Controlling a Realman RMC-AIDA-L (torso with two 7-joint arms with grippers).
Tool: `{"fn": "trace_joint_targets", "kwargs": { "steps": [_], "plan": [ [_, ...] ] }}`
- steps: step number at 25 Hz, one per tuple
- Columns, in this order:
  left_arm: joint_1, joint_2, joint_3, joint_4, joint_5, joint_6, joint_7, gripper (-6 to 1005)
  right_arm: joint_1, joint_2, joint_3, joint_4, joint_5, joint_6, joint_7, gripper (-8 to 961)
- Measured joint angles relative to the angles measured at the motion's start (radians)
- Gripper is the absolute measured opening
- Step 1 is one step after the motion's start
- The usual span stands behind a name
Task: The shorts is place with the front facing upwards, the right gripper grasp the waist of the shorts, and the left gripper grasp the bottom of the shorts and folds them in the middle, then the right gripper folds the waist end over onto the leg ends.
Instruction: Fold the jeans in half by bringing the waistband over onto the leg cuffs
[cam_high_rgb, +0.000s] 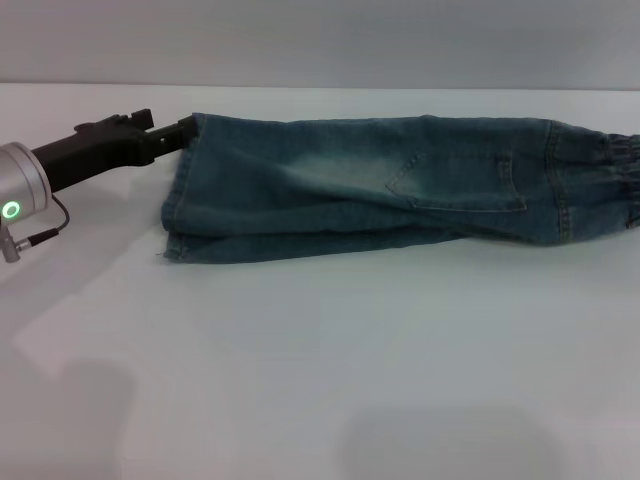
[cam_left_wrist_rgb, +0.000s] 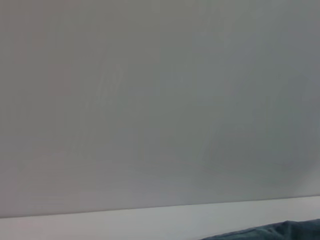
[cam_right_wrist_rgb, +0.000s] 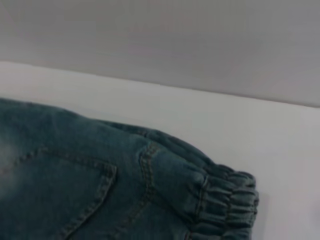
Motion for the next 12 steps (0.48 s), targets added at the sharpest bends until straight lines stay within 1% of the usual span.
{"fn": "trace_joint_targets", "kwargs": {
  "steps": [5, 12],
  "plan": [
    [0.004, 0.000, 0.000, 0.002, -0.007, 0.000, 0.001, 810, 0.001, 0.004, -0.023, 0.003, -0.021, 0.006, 0.002, 475],
    [0.003, 0.000, 0.000, 0.010, -0.010, -0.006, 0.007, 810, -0.007, 0.020, -0.036, 0.025, -0.040, 0.046, 0.003, 471]
  ]
}}
